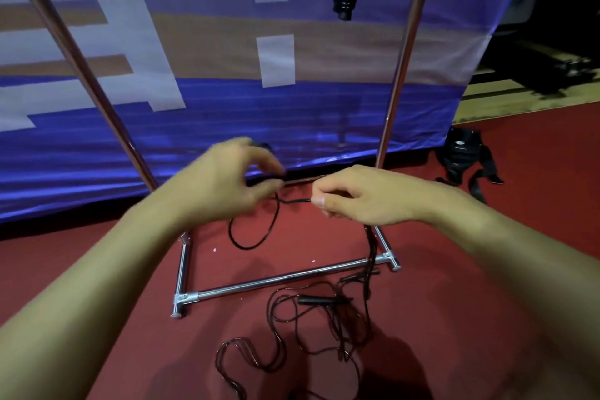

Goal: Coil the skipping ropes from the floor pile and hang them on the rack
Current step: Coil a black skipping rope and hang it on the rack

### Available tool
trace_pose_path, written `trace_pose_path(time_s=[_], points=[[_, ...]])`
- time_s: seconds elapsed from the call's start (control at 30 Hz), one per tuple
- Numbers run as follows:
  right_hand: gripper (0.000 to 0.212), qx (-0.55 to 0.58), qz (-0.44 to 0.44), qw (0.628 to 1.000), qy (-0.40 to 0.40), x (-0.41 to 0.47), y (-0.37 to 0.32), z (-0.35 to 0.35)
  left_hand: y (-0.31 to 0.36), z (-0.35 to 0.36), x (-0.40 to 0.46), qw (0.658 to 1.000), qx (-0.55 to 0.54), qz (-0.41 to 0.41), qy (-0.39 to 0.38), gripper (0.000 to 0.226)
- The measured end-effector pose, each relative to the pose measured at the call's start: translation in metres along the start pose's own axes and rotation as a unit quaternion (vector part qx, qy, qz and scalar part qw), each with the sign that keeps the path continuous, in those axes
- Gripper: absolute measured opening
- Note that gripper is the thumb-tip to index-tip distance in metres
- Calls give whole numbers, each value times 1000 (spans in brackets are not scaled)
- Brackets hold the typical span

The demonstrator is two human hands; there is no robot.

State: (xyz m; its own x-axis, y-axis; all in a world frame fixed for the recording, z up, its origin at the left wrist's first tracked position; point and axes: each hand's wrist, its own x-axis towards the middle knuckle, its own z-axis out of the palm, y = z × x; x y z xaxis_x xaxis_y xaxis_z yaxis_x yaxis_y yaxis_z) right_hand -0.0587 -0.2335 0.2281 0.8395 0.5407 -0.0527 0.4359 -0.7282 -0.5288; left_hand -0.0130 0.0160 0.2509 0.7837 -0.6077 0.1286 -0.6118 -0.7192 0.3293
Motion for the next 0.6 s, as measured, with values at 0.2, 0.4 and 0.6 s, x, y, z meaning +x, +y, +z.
trace_pose_path(time_s=[0.2,0.4,0.6], points=[[41,32,18,998,49,5,2,1,19,36,6,993,-13,73,-88,33],[52,-34,140,987,-73,-5,43,-3,-56,9,1,987,91,-79,-105,27],[39,-8,65,996,-56,1,8,8,-11,17,-1,988,-19,6,-155,74]])
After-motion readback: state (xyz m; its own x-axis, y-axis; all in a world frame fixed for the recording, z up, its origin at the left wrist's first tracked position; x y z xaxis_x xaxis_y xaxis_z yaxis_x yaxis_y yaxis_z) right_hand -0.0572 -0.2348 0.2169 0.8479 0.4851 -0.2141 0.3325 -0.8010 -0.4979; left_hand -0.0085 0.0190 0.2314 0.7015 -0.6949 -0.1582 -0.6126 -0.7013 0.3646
